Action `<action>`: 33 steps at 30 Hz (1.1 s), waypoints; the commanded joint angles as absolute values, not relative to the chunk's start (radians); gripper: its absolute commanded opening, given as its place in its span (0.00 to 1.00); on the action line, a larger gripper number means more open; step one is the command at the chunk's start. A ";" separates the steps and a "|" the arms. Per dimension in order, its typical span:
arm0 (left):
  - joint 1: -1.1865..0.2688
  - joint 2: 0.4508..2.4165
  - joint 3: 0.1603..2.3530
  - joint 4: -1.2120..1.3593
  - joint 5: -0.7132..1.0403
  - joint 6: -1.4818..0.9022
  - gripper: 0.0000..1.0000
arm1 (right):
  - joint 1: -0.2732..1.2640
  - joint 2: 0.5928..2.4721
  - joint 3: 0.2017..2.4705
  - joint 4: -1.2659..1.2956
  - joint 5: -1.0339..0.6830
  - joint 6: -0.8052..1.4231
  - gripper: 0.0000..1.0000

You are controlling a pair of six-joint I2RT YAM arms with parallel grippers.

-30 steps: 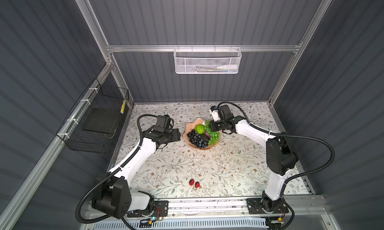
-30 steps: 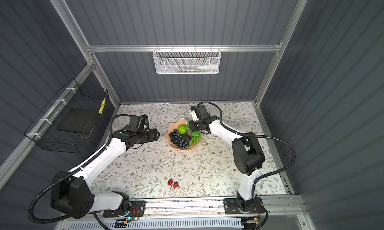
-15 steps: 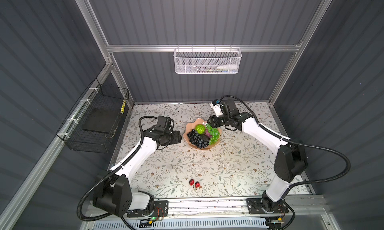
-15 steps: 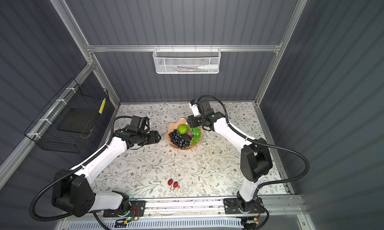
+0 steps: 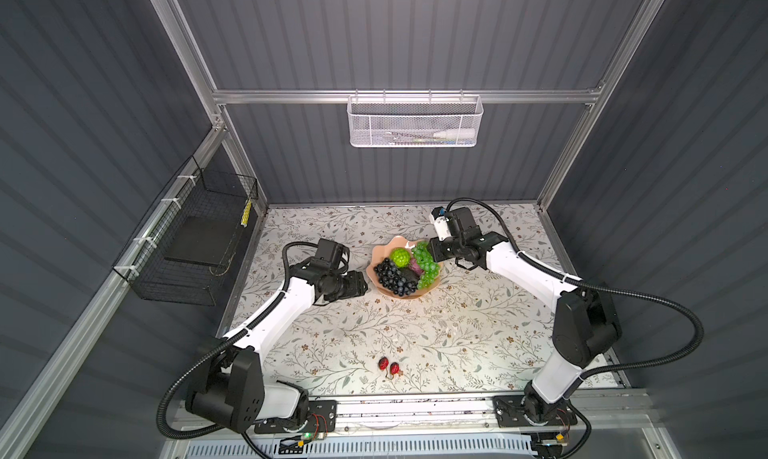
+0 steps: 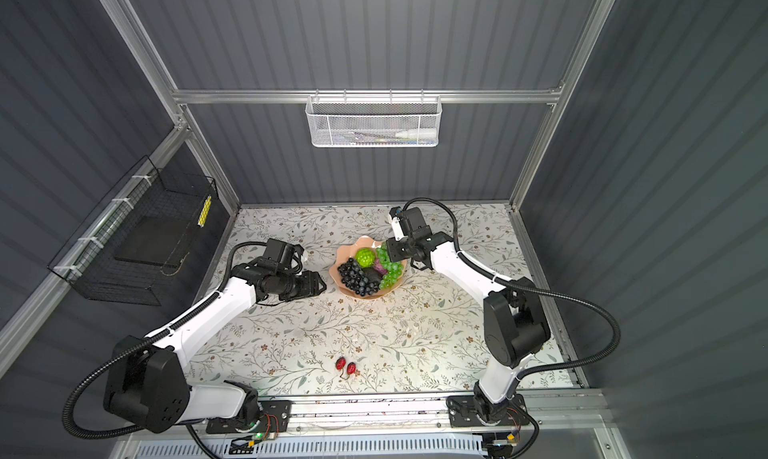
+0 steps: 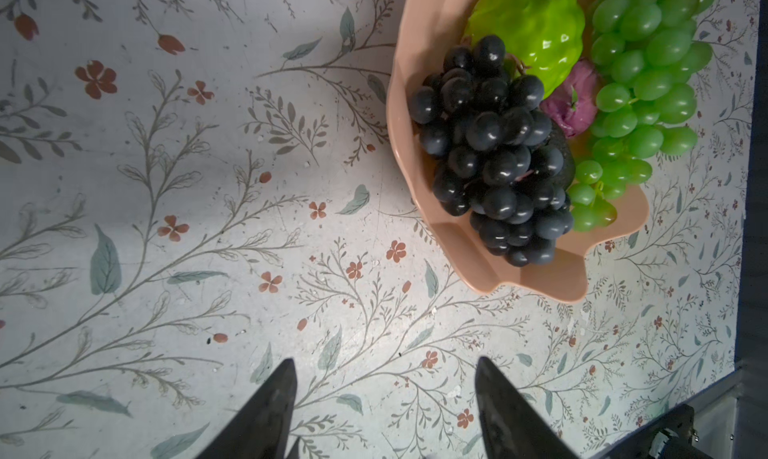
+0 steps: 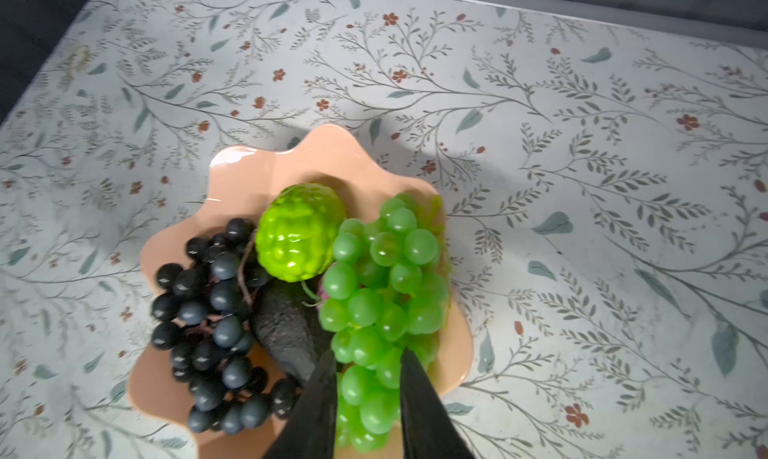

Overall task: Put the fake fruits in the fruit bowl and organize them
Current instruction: 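Open the right gripper to release the green grapes and hold above the bowl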

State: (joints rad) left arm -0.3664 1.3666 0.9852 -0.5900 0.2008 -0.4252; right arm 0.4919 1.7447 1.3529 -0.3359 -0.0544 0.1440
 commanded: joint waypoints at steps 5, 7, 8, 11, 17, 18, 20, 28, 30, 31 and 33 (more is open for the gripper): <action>-0.373 1.380 0.986 -0.593 0.214 -0.438 0.68 | 0.468 1.821 1.397 -0.309 0.075 0.104 0.23; -0.373 1.389 0.989 -0.591 0.213 -0.440 0.68 | 0.455 1.845 1.411 -0.309 0.057 0.109 0.22; -0.373 1.392 0.993 -0.589 0.213 -0.440 0.68 | 0.451 1.859 1.419 -0.308 0.036 0.110 0.22; -0.373 1.400 0.998 -0.590 0.211 -0.439 0.68 | 0.450 1.881 1.436 -0.295 -0.022 0.120 0.21; -0.373 1.410 1.002 -0.589 0.204 -0.442 0.68 | 0.452 1.927 1.470 -0.285 -0.092 0.136 0.21; -0.373 1.413 1.003 -0.589 0.204 -0.442 0.68 | 0.452 1.939 1.479 -0.288 -0.097 0.135 0.21; -0.373 1.420 1.006 -0.592 0.202 -0.440 0.68 | 0.452 1.959 1.492 -0.294 -0.107 0.134 0.21; -0.373 1.437 1.033 -0.602 0.198 -0.437 0.68 | 0.452 1.993 1.510 -0.289 -0.159 0.157 0.21; -0.373 1.436 1.037 -0.603 0.197 -0.436 0.68 | 0.452 1.997 1.505 -0.280 -0.171 0.163 0.21; -0.373 1.435 1.038 -0.603 0.196 -0.436 0.68 | 0.452 2.002 1.505 -0.281 -0.177 0.164 0.21; -0.373 1.439 1.043 -0.606 0.196 -0.435 0.68 | 0.450 2.012 1.508 -0.285 -0.188 0.168 0.21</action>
State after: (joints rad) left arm -0.3676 1.4311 1.0054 -0.5838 0.2020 -0.4309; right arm 0.4511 1.9823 1.4891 -0.2798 -0.1493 0.1535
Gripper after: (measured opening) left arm 0.679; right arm 0.211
